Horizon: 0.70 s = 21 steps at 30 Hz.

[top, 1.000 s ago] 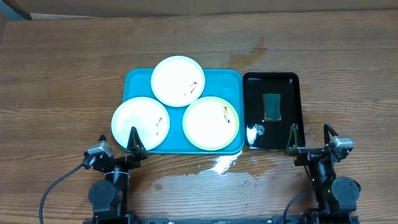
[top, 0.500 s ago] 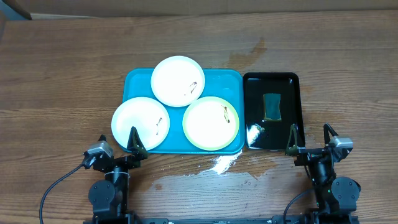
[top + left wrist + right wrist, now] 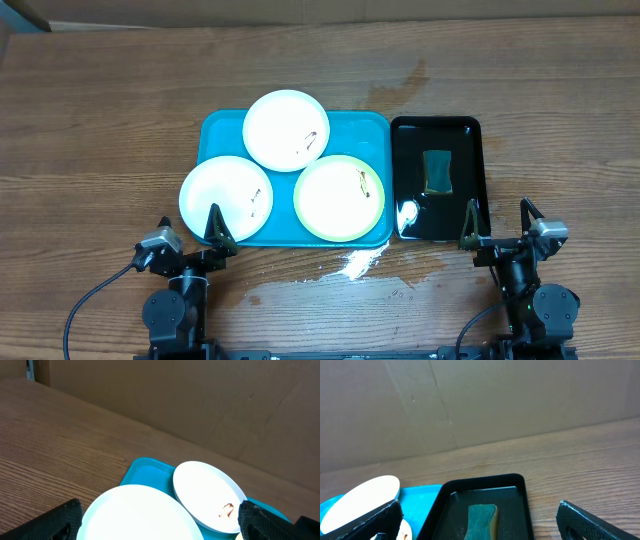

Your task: Clean dirty plates on tray and stack at the side

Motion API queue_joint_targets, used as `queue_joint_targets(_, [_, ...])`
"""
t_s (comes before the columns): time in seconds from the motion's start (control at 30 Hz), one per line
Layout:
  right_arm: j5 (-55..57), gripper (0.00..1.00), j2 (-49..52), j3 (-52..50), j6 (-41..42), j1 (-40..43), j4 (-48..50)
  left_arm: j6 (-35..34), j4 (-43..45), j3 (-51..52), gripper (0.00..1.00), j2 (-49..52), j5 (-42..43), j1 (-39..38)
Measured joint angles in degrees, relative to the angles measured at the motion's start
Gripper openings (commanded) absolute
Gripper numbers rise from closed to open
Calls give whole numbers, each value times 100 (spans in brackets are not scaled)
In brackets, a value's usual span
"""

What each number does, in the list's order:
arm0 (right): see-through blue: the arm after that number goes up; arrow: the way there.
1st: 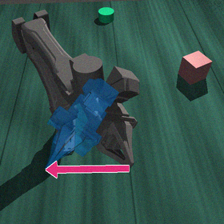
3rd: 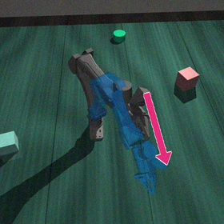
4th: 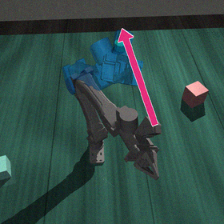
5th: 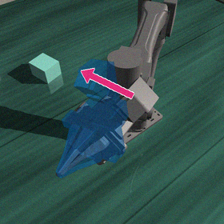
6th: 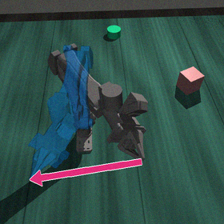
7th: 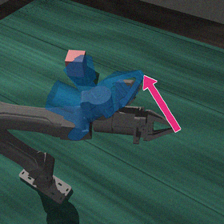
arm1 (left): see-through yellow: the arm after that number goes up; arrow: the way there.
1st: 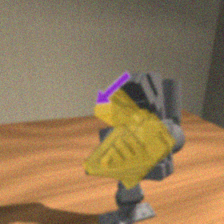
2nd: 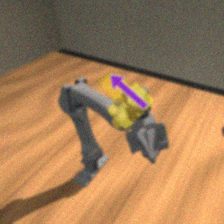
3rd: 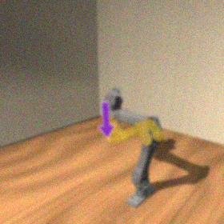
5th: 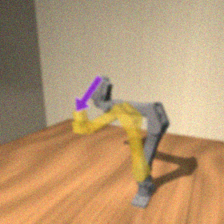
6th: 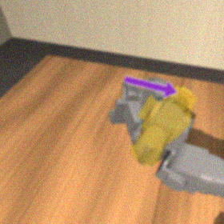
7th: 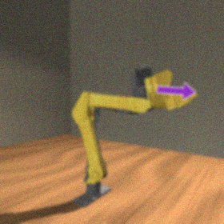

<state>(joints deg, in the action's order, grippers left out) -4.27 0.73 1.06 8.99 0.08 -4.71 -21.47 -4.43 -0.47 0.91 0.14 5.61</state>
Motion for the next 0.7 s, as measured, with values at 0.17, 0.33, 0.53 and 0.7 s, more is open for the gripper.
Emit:
queue_joint_targets(0.17, [33,100,0,0,2,0,315,0,0,0,100,0,0,0])
queue_joint_targets(0.33, [66,100,0,0,2,0,367,0,-2,0,100,0,-2,0])
queue_joint_targets(0.53, [-15,100,0,2,136,0,428,0,0,0,100,0,0,0])
queue_joint_targets(0.7, [-37,100,212,629,420,0,-483,0,0,0,100,0,0,0])
